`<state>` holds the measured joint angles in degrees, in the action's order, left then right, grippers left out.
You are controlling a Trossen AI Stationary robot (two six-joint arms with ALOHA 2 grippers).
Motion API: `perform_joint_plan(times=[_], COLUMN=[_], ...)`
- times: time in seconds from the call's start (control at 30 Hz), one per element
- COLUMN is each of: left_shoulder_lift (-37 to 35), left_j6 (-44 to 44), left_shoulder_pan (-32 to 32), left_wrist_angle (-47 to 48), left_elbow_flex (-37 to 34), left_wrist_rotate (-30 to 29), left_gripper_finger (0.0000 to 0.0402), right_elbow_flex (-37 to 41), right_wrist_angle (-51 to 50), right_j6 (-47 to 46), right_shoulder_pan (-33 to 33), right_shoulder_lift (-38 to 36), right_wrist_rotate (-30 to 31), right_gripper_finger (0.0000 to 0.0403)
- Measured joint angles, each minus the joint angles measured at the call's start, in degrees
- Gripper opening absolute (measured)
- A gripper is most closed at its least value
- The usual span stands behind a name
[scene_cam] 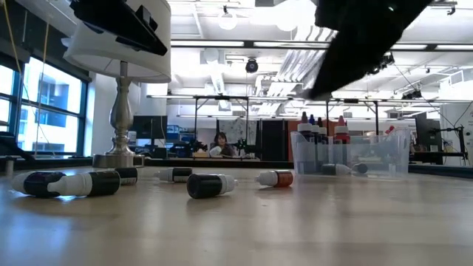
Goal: Pick & Place food coloring
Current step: Put the bottom small red food coloring bottle into the transparent bin, then put the small black food coloring bottle into the transparent bin
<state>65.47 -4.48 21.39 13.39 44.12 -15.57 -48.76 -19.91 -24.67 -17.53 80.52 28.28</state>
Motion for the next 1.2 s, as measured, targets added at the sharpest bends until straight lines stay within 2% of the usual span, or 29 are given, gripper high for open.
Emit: perform_joint_plan(times=[0.1, 0.17, 0.3, 0.37, 0.47, 0.57, 0.73, 0.9, 1.07, 1.2], left_shoulder_lift=[0.0, 0.0, 0.02, 0.09, 1.48, 2.78, 6.35, 10.86, 14.55, 17.59], left_j6=[-3.15, -4.94, -6.24, -5.37, -4.79, -5.01, -8.35, -10.87, -11.55, -12.48], left_shoulder_pan=[0.0, 0.0, 0.0, 0.0, -0.02, -0.02, 0.0, -0.02, -0.02, -0.71], left_wrist_angle=[0.1, 0.09, 0.07, 0.04, 0.15, 0.26, 1.76, 1.91, -0.79, -1.91], left_elbow_flex=[0.02, 0.02, 0.02, 0.02, 0.11, 0.11, 0.11, 0.09, 0.04, 0.06], left_wrist_rotate=[0.06, 0.33, 0.22, -1.87, -4.87, -5.17, -1.38, -2.67, -5.84, -6.03], left_gripper_finger=[0.0144, 0.0144, 0.0144, 0.0144, 0.0144, 0.0144, 0.0144, 0.0144, 0.0144, 0.0144], right_elbow_flex=[2.55, 5.91, 14.12, 17.51, 20.97, 22.94, 22.94, 19.89, 14.67, 13.21], right_wrist_angle=[-10.4, -11.92, -9.37, -7.03, -3.84, -1.69, -1.17, -1.24, -0.91, 5.58], right_j6=[-7.78, -11.99, -12.2, -11.03, -9.14, -6.98, -3.73, -2.94, -2.35, -2.01], right_shoulder_pan=[1.49, 3.44, 8.21, 10.71, 14.3, 17.54, 21.12, 21.61, 17.98, 12.12], right_shoulder_lift=[-7.04, -10.9, -15.31, -16.24, -16.46, -16.46, -16.49, -16.51, -16.51, -16.51], right_wrist_rotate=[8.15, 8.9, 4.39, 2.56, 0.11, -3.28, -6.21, -10.44, -17.21, -17.85], right_gripper_finger=[0.0068, 0.0073, 0.0074, 0.0073, 0.0077, 0.0091, 0.0128, 0.0153, 0.0157, 0.0157])
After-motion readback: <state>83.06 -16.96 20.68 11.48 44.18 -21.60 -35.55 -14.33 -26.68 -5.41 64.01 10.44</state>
